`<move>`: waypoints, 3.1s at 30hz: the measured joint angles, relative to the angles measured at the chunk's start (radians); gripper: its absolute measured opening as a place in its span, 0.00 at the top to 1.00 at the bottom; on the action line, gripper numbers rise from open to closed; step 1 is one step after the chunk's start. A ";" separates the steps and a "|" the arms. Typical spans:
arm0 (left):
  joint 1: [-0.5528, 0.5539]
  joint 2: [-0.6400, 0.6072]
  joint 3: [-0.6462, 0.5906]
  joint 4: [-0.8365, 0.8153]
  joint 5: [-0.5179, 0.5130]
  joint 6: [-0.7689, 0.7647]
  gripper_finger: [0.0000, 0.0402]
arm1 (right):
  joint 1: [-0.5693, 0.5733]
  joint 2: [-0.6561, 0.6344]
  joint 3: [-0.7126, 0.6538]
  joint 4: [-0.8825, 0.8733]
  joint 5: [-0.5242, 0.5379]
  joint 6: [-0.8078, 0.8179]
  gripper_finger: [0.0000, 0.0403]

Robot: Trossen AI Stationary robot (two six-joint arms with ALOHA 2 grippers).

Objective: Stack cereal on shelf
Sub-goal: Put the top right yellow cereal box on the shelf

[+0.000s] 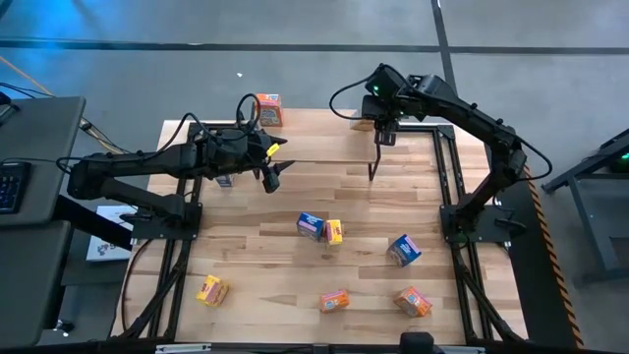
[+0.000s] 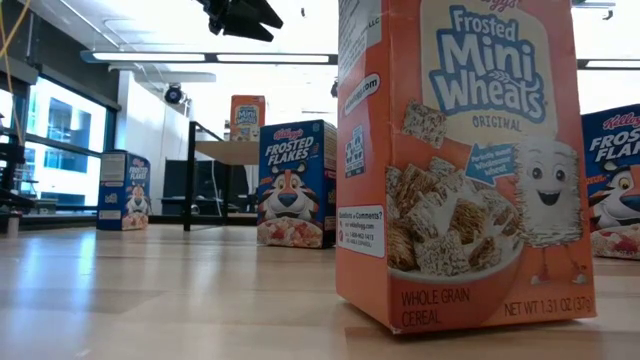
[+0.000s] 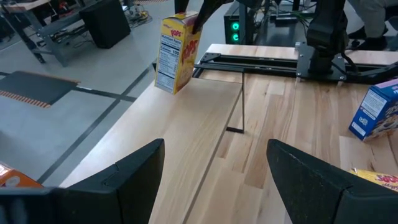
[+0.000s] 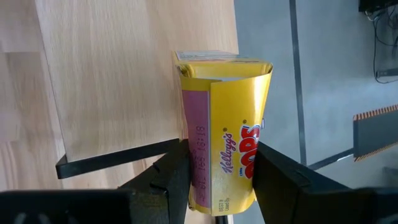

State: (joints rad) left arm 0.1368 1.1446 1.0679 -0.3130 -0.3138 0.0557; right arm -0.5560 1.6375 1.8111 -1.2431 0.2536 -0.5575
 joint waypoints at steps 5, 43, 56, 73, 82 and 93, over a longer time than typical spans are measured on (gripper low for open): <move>0.000 0.000 0.000 0.000 0.000 0.000 0.32 | -0.003 0.000 0.000 -0.003 -0.023 0.000 0.65; 0.000 0.000 0.000 0.000 0.000 0.000 0.32 | -0.013 0.040 0.002 0.010 -0.019 -0.001 0.64; 0.000 0.000 0.000 0.000 0.000 0.000 0.32 | -0.014 0.046 -0.003 0.043 -0.008 -0.026 0.47; 0.000 0.000 0.000 0.000 0.000 0.000 0.32 | -0.020 0.036 -0.001 0.064 0.002 -0.027 0.47; 0.000 0.000 0.000 0.000 0.000 0.000 0.32 | -0.035 0.036 -0.001 0.066 -0.036 -0.008 0.47; 0.000 0.000 0.000 0.000 0.000 0.000 0.32 | -0.062 0.037 0.000 0.081 -0.075 0.003 0.43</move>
State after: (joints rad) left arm 0.1369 1.1446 1.0679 -0.3134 -0.3139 0.0556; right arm -0.6178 1.6749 1.8107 -1.1617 0.1788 -0.5541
